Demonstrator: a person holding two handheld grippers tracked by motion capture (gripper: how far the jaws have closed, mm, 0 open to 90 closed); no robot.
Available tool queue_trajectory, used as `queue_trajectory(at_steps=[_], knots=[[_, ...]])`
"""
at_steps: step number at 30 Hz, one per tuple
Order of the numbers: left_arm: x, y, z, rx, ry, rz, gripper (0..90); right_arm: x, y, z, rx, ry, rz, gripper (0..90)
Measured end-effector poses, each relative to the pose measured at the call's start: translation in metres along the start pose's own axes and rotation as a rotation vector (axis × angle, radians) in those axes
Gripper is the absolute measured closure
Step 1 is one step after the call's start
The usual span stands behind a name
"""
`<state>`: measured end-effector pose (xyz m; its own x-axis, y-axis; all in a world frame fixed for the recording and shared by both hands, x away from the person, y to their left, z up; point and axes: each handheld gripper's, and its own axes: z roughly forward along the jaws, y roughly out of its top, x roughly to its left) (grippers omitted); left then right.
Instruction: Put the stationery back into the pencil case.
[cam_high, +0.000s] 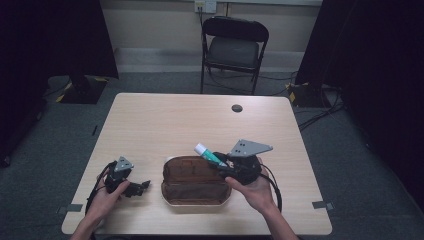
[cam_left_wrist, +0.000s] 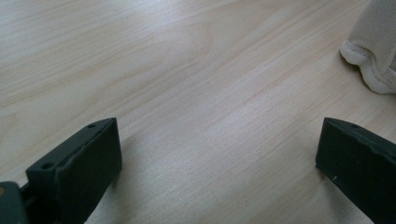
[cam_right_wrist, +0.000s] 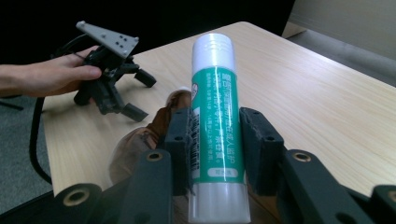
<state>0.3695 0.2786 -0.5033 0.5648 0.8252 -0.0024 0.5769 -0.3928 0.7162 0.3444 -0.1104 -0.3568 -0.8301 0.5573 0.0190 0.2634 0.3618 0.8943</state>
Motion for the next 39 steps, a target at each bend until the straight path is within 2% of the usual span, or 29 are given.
queue_trajectory(at_steps=[4, 6, 7, 13, 16, 26, 27, 31, 39], knots=[[0.000, 0.000, 0.000, 0.000, 0.000, 0.000, 0.0, 0.013, -0.003, 0.014, 0.028, 0.049, -0.018, 66.2], [0.000, 0.000, 0.000, 0.000, 0.000, 0.000, 0.0, 0.015, -0.004, 0.018, 0.037, 0.055, -0.024, 66.2], [0.000, 0.000, 0.000, 0.000, 0.000, -0.001, 0.0, 0.019, -0.007, 0.026, 0.059, 0.067, -0.028, 66.2], [0.000, 0.000, 0.000, 0.000, 0.000, 0.000, 0.0, 0.024, -0.016, 0.042, 0.111, 0.084, -0.038, 66.2], [0.000, 0.000, 0.000, 0.000, 0.000, 0.000, 0.0, 0.024, -0.023, 0.052, 0.156, 0.099, -0.036, 66.2], [0.000, 0.000, -0.001, 0.007, -0.002, 0.008, 0.0, 0.018, -0.045, 0.076, 0.230, 0.078, -0.008, 66.2], [0.000, 0.000, -0.001, 0.007, -0.002, 0.008, 0.0, 0.017, -0.046, 0.078, 0.236, 0.081, 0.007, 66.1], [0.000, 0.000, -0.001, 0.007, -0.002, 0.008, 0.0, 0.013, -0.050, 0.083, 0.245, 0.072, 0.034, 66.1], [0.000, 0.000, -0.001, 0.007, -0.002, 0.008, 0.0, 0.012, -0.052, 0.095, 0.256, 0.070, 0.047, 65.7]])
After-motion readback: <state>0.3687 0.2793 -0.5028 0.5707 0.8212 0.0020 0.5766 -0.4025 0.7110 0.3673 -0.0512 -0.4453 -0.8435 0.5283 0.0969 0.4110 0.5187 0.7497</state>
